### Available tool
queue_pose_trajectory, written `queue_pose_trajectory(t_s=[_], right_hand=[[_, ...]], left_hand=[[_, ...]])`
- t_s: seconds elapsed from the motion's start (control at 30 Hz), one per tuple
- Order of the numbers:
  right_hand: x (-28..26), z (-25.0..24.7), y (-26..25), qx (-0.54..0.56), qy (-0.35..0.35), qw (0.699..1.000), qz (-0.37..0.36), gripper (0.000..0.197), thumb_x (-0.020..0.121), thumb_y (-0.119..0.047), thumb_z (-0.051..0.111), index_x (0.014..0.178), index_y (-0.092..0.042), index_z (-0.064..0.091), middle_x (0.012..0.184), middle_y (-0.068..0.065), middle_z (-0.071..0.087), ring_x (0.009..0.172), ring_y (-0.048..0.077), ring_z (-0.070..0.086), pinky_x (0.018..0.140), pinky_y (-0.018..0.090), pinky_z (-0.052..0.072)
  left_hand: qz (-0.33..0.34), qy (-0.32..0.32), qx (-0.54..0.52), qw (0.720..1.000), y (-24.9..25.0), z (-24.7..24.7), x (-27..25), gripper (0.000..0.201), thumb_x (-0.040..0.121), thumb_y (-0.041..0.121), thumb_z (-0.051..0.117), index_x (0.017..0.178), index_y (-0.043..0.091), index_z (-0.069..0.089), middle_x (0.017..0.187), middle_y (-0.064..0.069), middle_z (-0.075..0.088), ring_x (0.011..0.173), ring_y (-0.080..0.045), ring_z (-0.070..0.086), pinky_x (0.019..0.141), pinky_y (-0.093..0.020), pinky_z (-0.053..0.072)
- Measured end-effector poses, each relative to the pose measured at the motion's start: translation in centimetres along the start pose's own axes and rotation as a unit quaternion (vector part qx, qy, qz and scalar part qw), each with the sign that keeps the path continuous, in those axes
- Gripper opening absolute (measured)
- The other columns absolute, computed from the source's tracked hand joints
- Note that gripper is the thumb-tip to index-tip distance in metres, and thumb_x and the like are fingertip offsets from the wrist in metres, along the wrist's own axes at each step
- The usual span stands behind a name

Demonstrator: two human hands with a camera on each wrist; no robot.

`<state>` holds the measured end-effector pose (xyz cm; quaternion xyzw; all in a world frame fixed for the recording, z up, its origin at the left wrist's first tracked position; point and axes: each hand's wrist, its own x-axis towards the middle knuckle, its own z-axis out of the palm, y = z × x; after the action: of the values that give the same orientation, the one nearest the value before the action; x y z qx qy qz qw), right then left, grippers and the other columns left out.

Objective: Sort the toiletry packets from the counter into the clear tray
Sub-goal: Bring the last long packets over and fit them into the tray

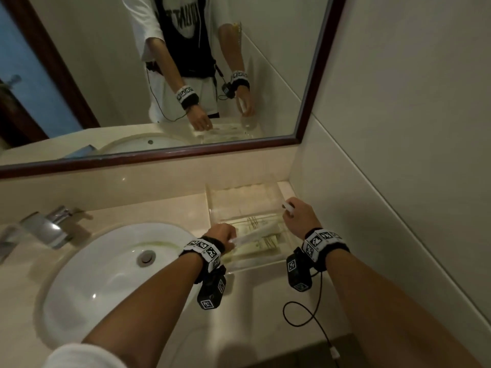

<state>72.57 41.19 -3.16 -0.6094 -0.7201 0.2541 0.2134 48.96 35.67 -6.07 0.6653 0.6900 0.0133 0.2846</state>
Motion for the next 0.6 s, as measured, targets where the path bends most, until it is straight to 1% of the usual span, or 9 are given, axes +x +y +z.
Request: queue_pose_trajectory(t_s=[0.1, 0.17, 0.33, 0.47, 0.53, 0.6], right_hand=[[0.1, 0.0, 0.3, 0.002, -0.009, 1.0, 0.013, 0.013, 0.088, -0.011, 0.054, 0.099, -0.007, 0.059, 0.095, 0.013, 0.064, 0.085, 0.033, 0.06, 0.077, 0.042, 0.054], [0.2, 0.0, 0.5, 0.006, -0.011, 1.0, 0.022, 0.013, 0.087, -0.012, 0.054, 0.099, -0.009, 0.059, 0.095, 0.012, 0.063, 0.084, 0.033, 0.06, 0.077, 0.042, 0.054], [0.4, 0.1, 0.9, 0.004, -0.015, 0.999, 0.032, 0.013, 0.087, -0.014, 0.053, 0.097, -0.008, 0.058, 0.093, 0.014, 0.062, 0.082, 0.033, 0.059, 0.074, 0.042, 0.053], [0.7, 0.2, 1.2, 0.011, -0.02, 0.999, 0.041, 0.013, 0.088, -0.013, 0.053, 0.098, -0.007, 0.059, 0.093, 0.014, 0.064, 0.083, 0.032, 0.06, 0.075, 0.04, 0.053], [0.8, 0.4, 1.2, 0.012, -0.025, 0.999, 0.043, 0.014, 0.088, -0.013, 0.053, 0.1, -0.007, 0.059, 0.094, 0.014, 0.064, 0.083, 0.031, 0.06, 0.076, 0.04, 0.054], [1.0, 0.6, 1.1, 0.012, -0.03, 0.999, 0.044, 0.017, 0.089, -0.013, 0.054, 0.103, -0.009, 0.06, 0.094, 0.012, 0.063, 0.083, 0.03, 0.06, 0.075, 0.039, 0.054]], left_hand=[[0.01, -0.014, 0.018, 1.0, 0.4, 1.2, 0.8, 0.018, 0.083, 0.015, 0.06, 0.099, 0.017, 0.066, 0.11, -0.007, 0.066, 0.103, -0.025, 0.062, 0.089, -0.034, 0.052], [0.009, -0.019, 0.019, 1.0, 0.6, 2.0, 1.2, 0.019, 0.083, 0.013, 0.056, 0.098, 0.018, 0.066, 0.11, -0.006, 0.066, 0.103, -0.025, 0.062, 0.088, -0.035, 0.053], [0.023, -0.044, 0.03, 0.998, 1.1, 3.9, 2.2, 0.024, 0.086, 0.013, 0.056, 0.109, 0.013, 0.064, 0.117, -0.009, 0.062, 0.107, -0.028, 0.061, 0.091, -0.034, 0.051], [0.022, -0.057, 0.06, 0.996, 1.4, 5.2, 2.6, 0.019, 0.089, 0.014, 0.052, 0.105, 0.013, 0.062, 0.114, -0.009, 0.06, 0.101, -0.028, 0.062, 0.081, -0.032, 0.05], [0.024, -0.065, 0.075, 0.995, 1.5, 5.5, 2.7, 0.019, 0.088, 0.011, 0.05, 0.103, 0.013, 0.061, 0.113, -0.009, 0.06, 0.1, -0.028, 0.062, 0.075, -0.029, 0.046], [0.025, -0.068, 0.091, 0.993, 1.6, 5.6, 2.8, 0.02, 0.088, 0.009, 0.048, 0.104, 0.011, 0.06, 0.113, -0.01, 0.059, 0.101, -0.028, 0.061, 0.074, -0.028, 0.043]])
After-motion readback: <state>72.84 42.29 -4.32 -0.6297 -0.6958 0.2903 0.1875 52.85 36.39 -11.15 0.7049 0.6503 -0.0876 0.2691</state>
